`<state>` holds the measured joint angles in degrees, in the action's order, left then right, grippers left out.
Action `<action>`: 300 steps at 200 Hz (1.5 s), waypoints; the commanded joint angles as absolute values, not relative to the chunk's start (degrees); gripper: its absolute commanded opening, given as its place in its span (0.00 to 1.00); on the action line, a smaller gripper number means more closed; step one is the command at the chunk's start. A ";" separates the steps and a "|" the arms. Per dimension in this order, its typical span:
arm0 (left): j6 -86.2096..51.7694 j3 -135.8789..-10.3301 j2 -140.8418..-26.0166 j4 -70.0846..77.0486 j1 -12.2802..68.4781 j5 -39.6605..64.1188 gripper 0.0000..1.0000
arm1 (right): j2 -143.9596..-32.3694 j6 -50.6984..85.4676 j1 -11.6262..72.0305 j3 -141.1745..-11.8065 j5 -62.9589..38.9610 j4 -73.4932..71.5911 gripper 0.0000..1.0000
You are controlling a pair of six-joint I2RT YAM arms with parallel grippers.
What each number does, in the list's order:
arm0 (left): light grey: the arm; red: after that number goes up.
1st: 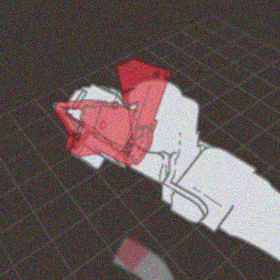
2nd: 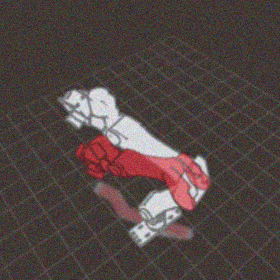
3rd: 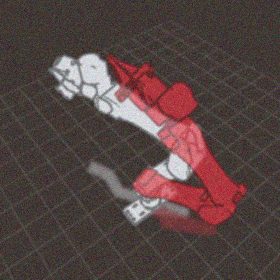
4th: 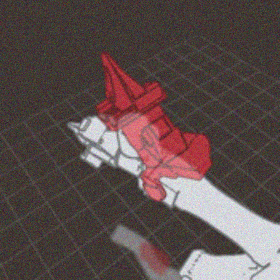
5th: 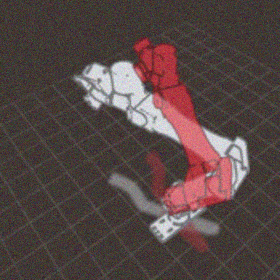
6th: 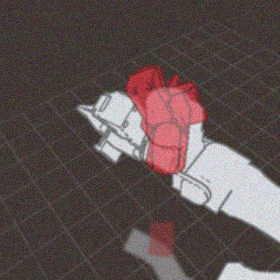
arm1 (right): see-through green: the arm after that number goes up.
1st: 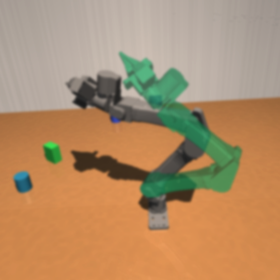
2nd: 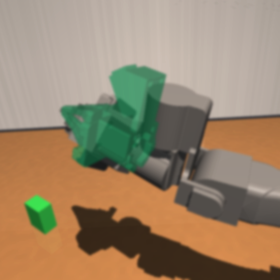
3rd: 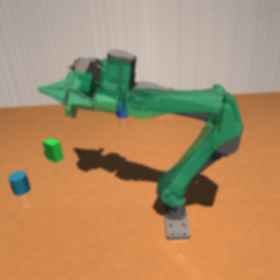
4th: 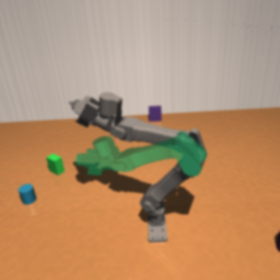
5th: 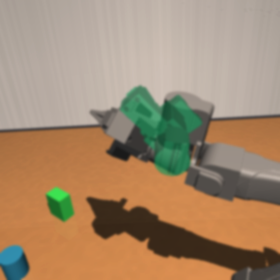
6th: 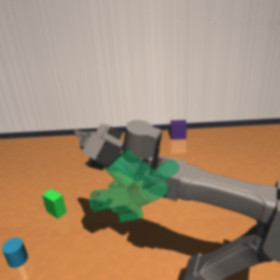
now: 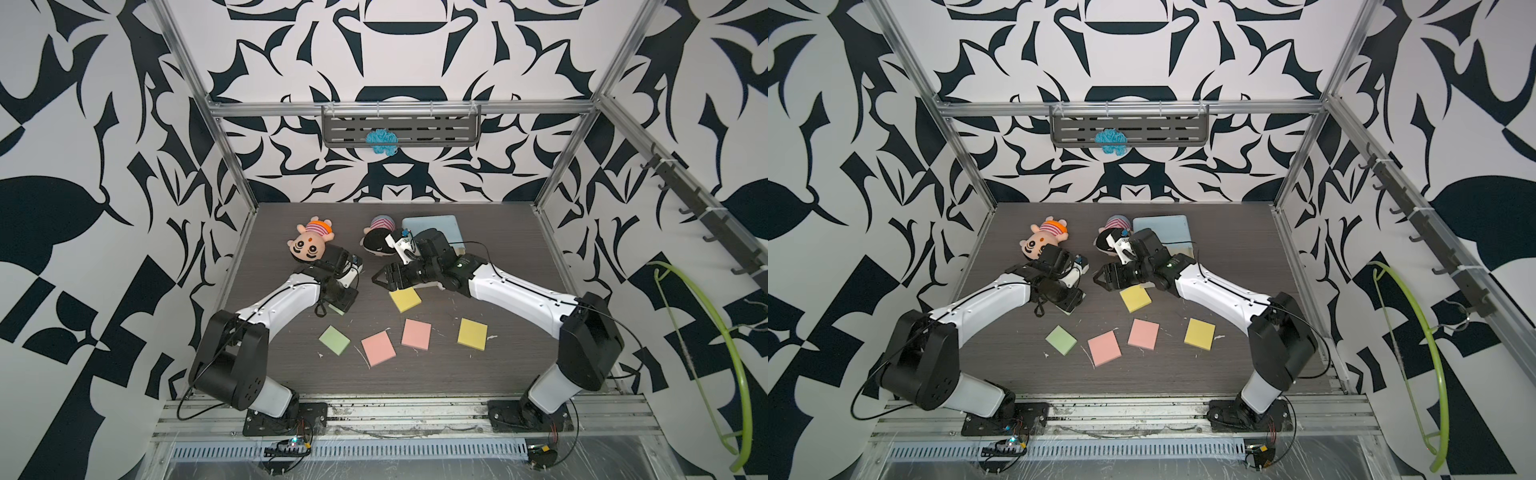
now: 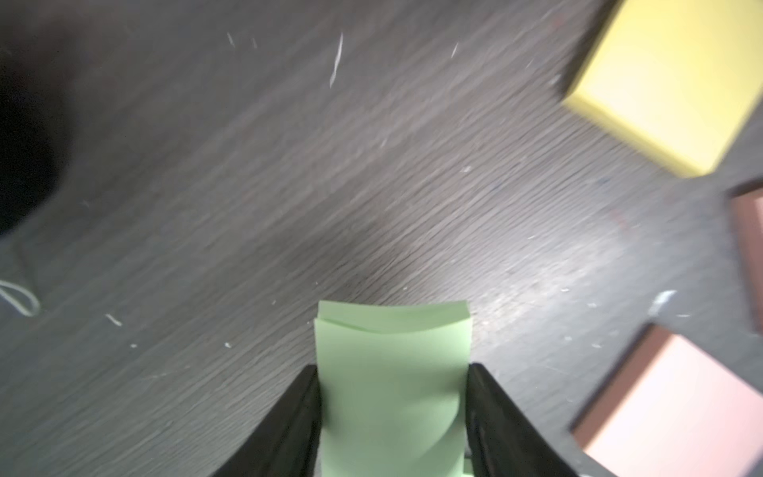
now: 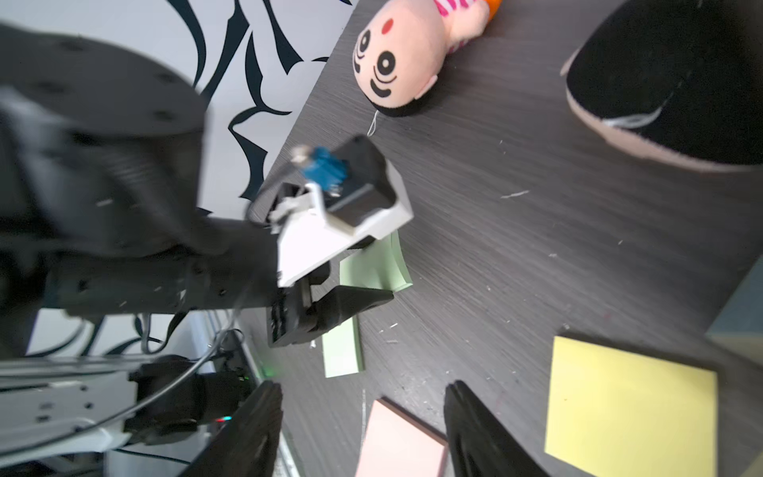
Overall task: Please put the sticky notes in the drawer by color
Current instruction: Pick up the sticky notes from the center of the board.
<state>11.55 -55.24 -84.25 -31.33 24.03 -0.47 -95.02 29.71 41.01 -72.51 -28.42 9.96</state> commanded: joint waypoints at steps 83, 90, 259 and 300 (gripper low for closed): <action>10.68 -60.23 -71.39 -33.83 23.99 16.54 0.57 | -102.34 42.55 38.58 -79.66 -41.31 5.43 0.66; 10.55 -60.20 -71.07 -33.47 24.01 17.52 0.57 | -102.79 42.90 38.58 -79.91 -41.94 4.94 0.65; 9.41 -60.82 -72.59 -30.52 24.08 17.94 0.57 | -104.78 50.28 38.58 -79.38 -49.51 -0.91 0.29; 9.53 -61.09 -75.31 -30.58 24.24 17.45 0.59 | -104.48 49.33 38.58 -79.61 -49.05 0.52 0.09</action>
